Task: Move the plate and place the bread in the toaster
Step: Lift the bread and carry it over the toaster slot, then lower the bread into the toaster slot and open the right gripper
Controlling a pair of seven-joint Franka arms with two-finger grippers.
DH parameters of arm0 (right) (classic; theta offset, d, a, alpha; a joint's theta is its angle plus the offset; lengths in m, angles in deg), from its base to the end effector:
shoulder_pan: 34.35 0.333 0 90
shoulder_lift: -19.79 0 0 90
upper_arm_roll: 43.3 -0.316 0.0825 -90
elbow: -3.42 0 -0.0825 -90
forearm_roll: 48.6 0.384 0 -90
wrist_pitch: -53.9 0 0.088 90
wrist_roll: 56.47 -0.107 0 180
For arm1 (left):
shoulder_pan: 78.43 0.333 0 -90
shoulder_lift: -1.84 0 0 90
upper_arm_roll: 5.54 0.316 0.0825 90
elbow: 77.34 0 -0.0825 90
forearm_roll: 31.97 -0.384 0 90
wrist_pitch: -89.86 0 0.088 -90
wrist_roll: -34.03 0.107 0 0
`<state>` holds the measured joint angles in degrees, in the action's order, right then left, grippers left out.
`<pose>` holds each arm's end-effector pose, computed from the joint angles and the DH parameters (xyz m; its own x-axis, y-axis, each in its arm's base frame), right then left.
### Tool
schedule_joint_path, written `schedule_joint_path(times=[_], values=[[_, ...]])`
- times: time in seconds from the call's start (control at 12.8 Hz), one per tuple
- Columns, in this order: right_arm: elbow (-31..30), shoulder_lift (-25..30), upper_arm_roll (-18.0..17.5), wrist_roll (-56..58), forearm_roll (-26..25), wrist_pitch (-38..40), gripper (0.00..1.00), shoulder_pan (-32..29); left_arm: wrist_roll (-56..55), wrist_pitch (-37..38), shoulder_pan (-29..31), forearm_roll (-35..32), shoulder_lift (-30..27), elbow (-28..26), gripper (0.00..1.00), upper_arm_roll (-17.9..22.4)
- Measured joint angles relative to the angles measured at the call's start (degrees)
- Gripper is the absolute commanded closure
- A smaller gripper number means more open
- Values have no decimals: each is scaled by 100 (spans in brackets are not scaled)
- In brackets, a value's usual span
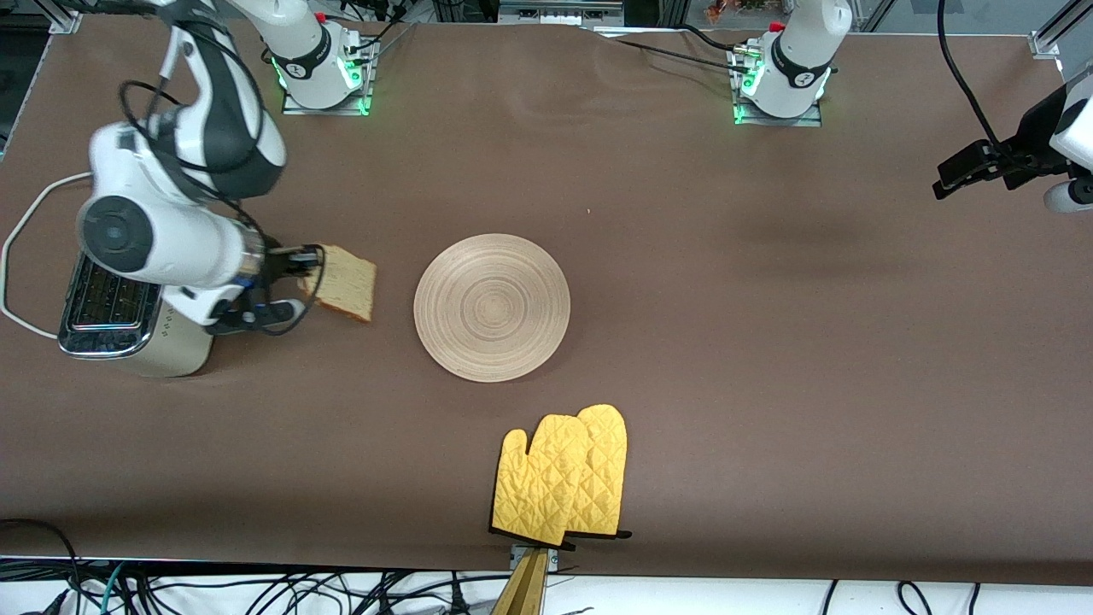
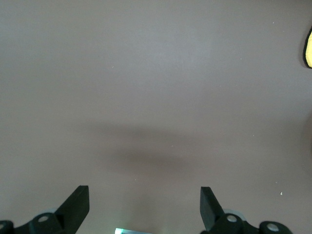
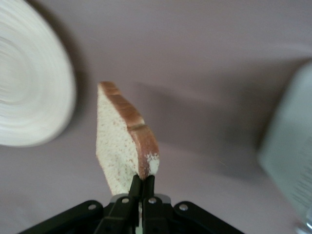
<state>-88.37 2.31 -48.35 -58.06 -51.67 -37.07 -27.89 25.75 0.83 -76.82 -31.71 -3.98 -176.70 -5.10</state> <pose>0.6030 0.1118 0.4322 0.9352 0.1676 -0.3120 0.1869 -0.9818 0.0328 0.5174 0.0182 0.6008 0.9807 0.1790 -0.0786 0.1791 -0.9838 -0.0061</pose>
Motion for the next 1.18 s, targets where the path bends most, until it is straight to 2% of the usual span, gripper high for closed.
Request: schedule_joint_path(times=[0.16,0.31,0.47,0.71,0.78,1.18], values=[[506,20,59,2,-936,865,100,-29,0,3,0,0,0,1,0,0],[837,22,95,34,-1883,1386,100,-35,0,6,0,0,0,1,0,0],[981,16,344,437,-2393,1514,100,-85,0,7,0,0,0,2,0,2],[1077,-48,849,1082,-2796,1477,100,-335,0,8,0,0,0,2,0,2],[1078,-129,922,1191,-2957,1394,100,-396,0,9,0,0,0,2,0,2],[1086,-490,931,1205,-3069,939,100,-357,0,9,-14,0,0,43,0,-8]])
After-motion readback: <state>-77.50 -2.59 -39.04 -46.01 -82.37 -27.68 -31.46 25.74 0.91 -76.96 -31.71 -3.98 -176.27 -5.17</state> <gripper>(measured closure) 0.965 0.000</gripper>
